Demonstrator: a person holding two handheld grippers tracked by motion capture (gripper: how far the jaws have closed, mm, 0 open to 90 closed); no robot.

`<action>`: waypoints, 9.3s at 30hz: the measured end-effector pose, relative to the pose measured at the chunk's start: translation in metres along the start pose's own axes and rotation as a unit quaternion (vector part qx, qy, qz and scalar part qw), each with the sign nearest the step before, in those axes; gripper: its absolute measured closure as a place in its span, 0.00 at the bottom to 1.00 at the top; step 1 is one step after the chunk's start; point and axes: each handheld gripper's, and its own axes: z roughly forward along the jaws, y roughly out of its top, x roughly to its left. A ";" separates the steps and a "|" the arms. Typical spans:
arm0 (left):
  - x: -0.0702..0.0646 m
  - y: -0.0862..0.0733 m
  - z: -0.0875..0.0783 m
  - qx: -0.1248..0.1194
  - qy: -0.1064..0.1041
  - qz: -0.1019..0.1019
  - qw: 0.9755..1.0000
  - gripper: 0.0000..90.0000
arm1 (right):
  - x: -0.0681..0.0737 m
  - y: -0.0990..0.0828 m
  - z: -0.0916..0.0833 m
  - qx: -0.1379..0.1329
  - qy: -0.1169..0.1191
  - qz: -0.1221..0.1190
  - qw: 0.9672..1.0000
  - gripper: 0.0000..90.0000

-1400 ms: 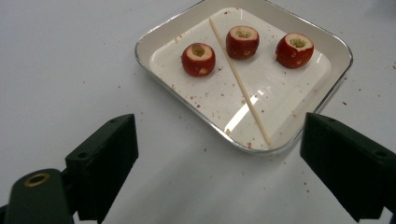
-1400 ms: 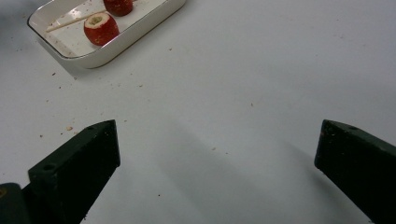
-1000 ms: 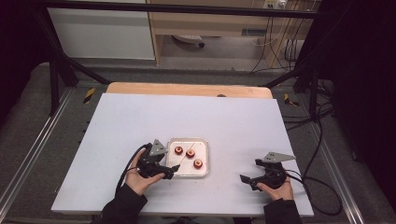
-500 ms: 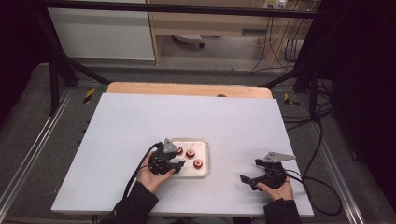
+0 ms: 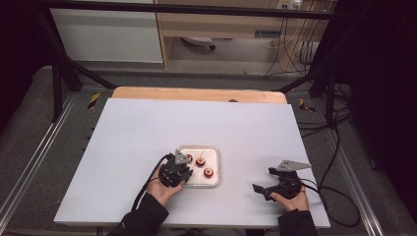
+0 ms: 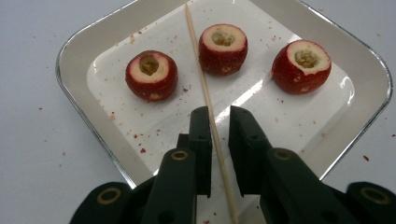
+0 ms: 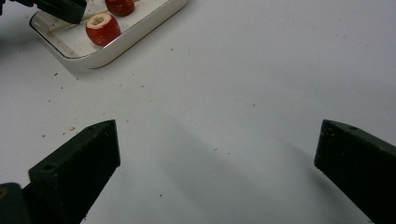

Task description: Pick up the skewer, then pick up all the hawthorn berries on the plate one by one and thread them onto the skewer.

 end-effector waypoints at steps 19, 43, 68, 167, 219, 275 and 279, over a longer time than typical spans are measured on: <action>-0.004 0.000 0.002 -0.007 0.015 -0.021 1.000 0.97 | 0.000 0.000 0.000 0.000 0.001 0.001 1.000 0.01; 0.009 -0.005 -0.017 -0.058 -0.006 -0.038 0.998 0.98 | 0.001 0.000 0.002 0.000 0.000 -0.002 1.000 0.01; 0.018 -0.012 -0.035 -0.067 -0.058 0.018 0.996 0.98 | 0.018 0.011 0.007 0.009 -0.007 -0.046 0.999 0.01; -0.067 0.050 -0.014 0.027 -0.149 0.197 0.969 0.98 | 0.120 0.053 0.051 0.149 -0.061 -0.627 0.762 0.99; -0.047 0.035 -0.020 0.107 -0.107 0.174 0.973 0.98 | 0.099 0.065 0.033 0.122 -0.113 -0.433 0.886 0.44; 0.030 -0.056 -0.072 -0.057 -0.053 0.029 0.997 0.98 | 0.087 0.109 0.066 0.114 -0.019 -0.045 0.992 0.04; 0.032 -0.057 -0.071 -0.057 -0.051 0.026 0.997 0.98 | 0.091 0.114 0.071 0.121 -0.017 -0.038 0.992 0.05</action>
